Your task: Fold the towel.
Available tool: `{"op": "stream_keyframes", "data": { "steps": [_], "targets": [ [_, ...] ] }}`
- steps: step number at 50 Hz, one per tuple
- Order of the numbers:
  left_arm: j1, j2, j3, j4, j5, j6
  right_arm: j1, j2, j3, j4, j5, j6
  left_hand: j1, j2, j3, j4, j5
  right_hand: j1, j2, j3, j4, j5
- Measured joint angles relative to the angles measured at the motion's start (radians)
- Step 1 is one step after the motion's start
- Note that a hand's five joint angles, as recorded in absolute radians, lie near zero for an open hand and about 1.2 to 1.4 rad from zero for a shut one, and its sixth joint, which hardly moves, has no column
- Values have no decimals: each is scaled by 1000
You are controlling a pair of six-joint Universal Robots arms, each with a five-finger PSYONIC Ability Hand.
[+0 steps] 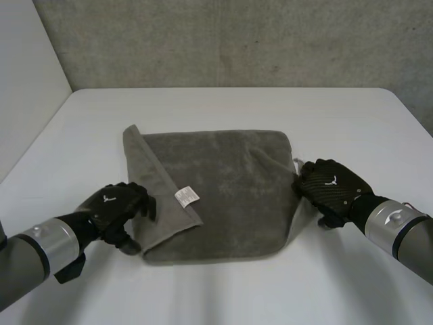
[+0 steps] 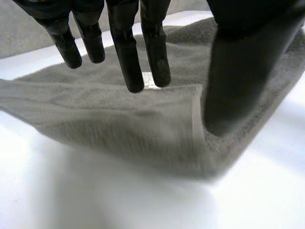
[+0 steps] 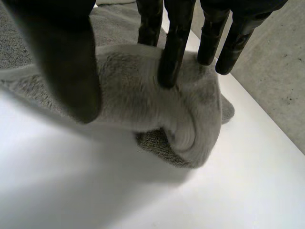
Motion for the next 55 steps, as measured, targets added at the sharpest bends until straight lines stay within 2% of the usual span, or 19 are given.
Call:
{"op": "stream_keyframes", "data": {
  "steps": [5, 10, 14, 23, 27, 34, 45, 55],
  "targets": [
    [-5, 48, 42, -23, 0, 12, 2, -4, 8, 0, 0, 4, -29, -34, 0, 0, -49, -135, -130, 0, 0, -137],
    [-29, 63, 86, -22, 0, 8, 6, -13, 22, -1, -1, 15, -59, -66, 0, 0, -84, -158, -163, 0, 0, -165],
    [-77, 53, 116, -15, -1, 4, 9, -20, 30, -1, -2, 23, -60, -66, 0, 0, -87, -158, -163, 0, 0, -165],
    [-255, -85, 176, 39, -24, 1, 8, -24, 39, -1, -4, 27, -60, -68, 0, 0, -90, -158, -163, 0, 0, -165],
    [-294, -171, 203, 90, -74, 3, 8, -25, 45, -2, -5, 27, -60, -68, 0, 0, -90, -158, -163, 0, 0, -165],
    [-319, -287, 237, 166, -223, 3, 7, -27, 50, -4, -7, 27, -60, -68, 0, 0, -90, -158, -163, 0, 0, -165],
    [-372, -352, 238, 293, -388, 2, 7, -26, 53, -7, -8, 26, -60, -68, 0, 0, -91, -158, -163, 0, 0, -165],
    [-389, -370, 233, 344, -465, 4, 1, -26, 59, -11, -8, 25, -61, -70, 0, 0, -95, -158, -163, 0, 0, -165]
  ]
}}
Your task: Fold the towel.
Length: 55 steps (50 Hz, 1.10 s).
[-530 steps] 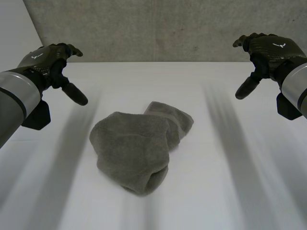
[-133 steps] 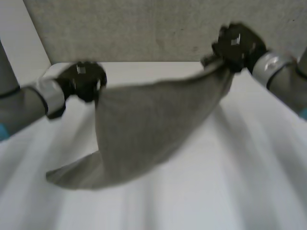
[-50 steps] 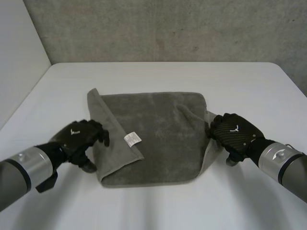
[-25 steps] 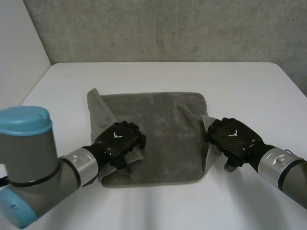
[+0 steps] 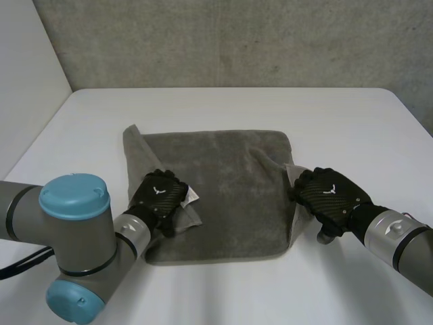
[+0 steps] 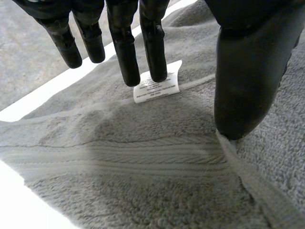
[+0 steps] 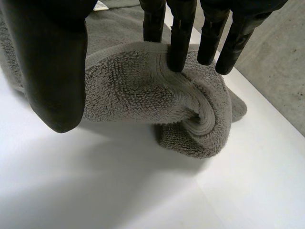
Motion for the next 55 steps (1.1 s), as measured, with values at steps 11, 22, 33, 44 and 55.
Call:
{"op": "stream_keyframes", "data": {
  "steps": [11, 22, 33, 44, 55],
  "targets": [
    [60, 56, -47, 29, -136, 4, 0, 0, 1, -1, 0, 0, -14, -13, 0, 0, -11, 0, 0, 0, 0, 0],
    [215, 216, -199, 34, -171, 5, 6, 3, 1, -1, 0, 0, -14, -14, 0, 0, -15, 0, 0, 0, 0, 0],
    [222, 321, -276, 33, -166, 0, 8, 8, 1, -1, 0, 0, -14, -14, 0, 0, -15, 0, 0, 0, 0, 0],
    [220, 342, -266, 24, -85, 18, 7, 8, 0, -1, 0, -1, -14, -14, 0, 0, -13, 0, 0, 0, 0, 0],
    [295, 336, -275, -65, 167, 199, 7, 9, 1, -1, -1, -1, -14, -15, 0, 0, -9, 0, 0, 0, 0, 0]
  ]
}}
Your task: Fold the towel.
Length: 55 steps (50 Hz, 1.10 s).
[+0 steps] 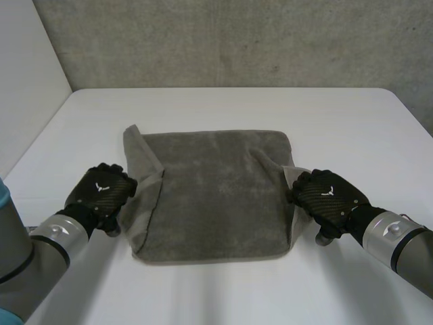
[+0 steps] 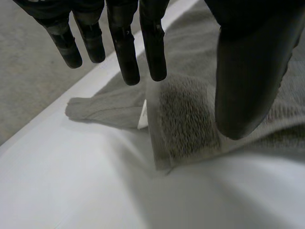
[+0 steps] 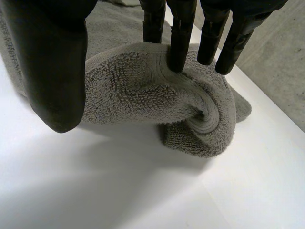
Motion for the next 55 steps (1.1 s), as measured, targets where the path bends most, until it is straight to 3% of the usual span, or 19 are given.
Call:
{"op": "stream_keyframes", "data": {
  "steps": [9, 17, 34, 55],
  "targets": [
    [109, -18, -9, -48, 150, 128, 0, 0, 0, 0, 0, -1, 0, 0, 0, 0, 0, 0, 0, 0, 0, 0],
    [129, -76, -9, -66, 240, 142, 1, 1, 0, -1, 0, -1, -1, -1, 0, 0, -2, 0, 0, 0, 0, 0],
    [99, -218, 30, -12, 284, 141, -3, 3, 0, -4, -1, 0, -59, -68, 0, 0, -78, 0, 0, 0, 0, 0],
    [95, -146, 14, 20, 311, 132, -4, 5, -2, -4, -1, -6, -60, -68, 0, 0, -82, 0, 0, 0, 0, 0]
  ]
}}
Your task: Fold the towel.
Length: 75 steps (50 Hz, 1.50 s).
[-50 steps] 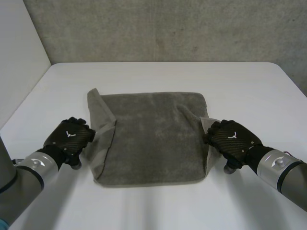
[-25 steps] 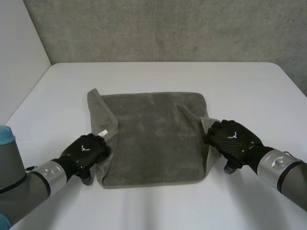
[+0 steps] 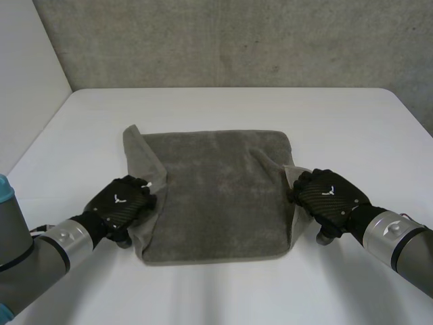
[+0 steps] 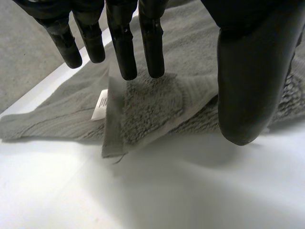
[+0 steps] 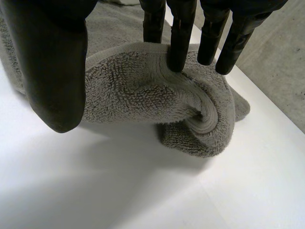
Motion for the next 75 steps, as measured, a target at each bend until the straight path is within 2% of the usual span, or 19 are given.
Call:
{"op": "stream_keyframes", "data": {
  "steps": [16, 25, 28, 31, 33, 35, 38, 42, 49, 57, 60, 63, 66, 71, 75],
  "targets": [
    [-28, -46, 8, 5, 43, 4, 1, 0, 2, 0, 0, -1, 15, 25, 0, 0, 65, 0, 0, 0, 0, 0],
    [-34, -71, 23, 1, 45, 7, 1, 4, 2, 0, 0, -2, 338, 359, 0, 0, 377, 0, 0, 0, 0, 0],
    [-33, -71, 28, -3, 46, 8, 1, 8, 2, 0, 0, -2, 517, 528, 0, 0, 563, 8, 2, 0, 0, 20],
    [-29, -65, 31, -9, 46, 9, 1, 12, 1, 0, 0, -3, 614, 615, 0, 0, 660, 130, 109, 0, 0, 164],
    [-26, -49, 34, -18, 47, 9, 1, 14, -2, 0, 0, -4, 683, 676, 0, 0, 733, 337, 322, 0, 0, 360],
    [-24, -33, 36, -26, 47, 9, 1, 16, -6, 0, 0, -5, 718, 705, 0, 0, 771, 446, 425, 0, 0, 475],
    [-19, 8, 38, -46, 47, 6, 1, 19, -15, 0, -3, -9, 737, 725, 0, 0, 798, 652, 620, 0, 0, 674],
    [-12, 70, 39, -80, 46, 0, -2, 31, -35, -1, -8, -25, 737, 725, 0, 0, 800, 811, 784, 0, 0, 859],
    [-4, 132, 29, -169, 45, -5, -11, 47, -67, 6, -8, -89, 737, 725, 0, 0, 800, 811, 784, 0, 0, 864],
    [12, 133, -15, -243, 42, -5, -35, 40, -37, 2, -13, -167, 737, 725, 0, 0, 800, 810, 784, 0, 0, 864],
    [27, 130, -34, -251, 43, -5, -54, 39, -12, -15, -44, -210, 737, 725, 0, 0, 799, 680, 649, 0, 0, 722],
    [48, 129, -51, -252, 46, -5, -79, 40, 19, -48, -115, -279, 736, 725, 0, 0, 799, 382, 356, 0, 0, 421],
    [64, 129, -59, -251, 47, -6, -99, 41, 37, -74, -183, -336, 736, 725, 0, 0, 799, 314, 296, 0, 0, 331],
    [90, 130, -66, -248, 49, -7, -124, 42, 51, -111, -306, -434, 734, 725, 0, 0, 796, 302, 293, 0, 0, 316],
    [99, 130, -68, -247, 49, -8, -131, 44, 46, -116, -368, -497, 717, 722, 0, 0, 781, 238, 223, 0, 0, 245]
  ]
}}
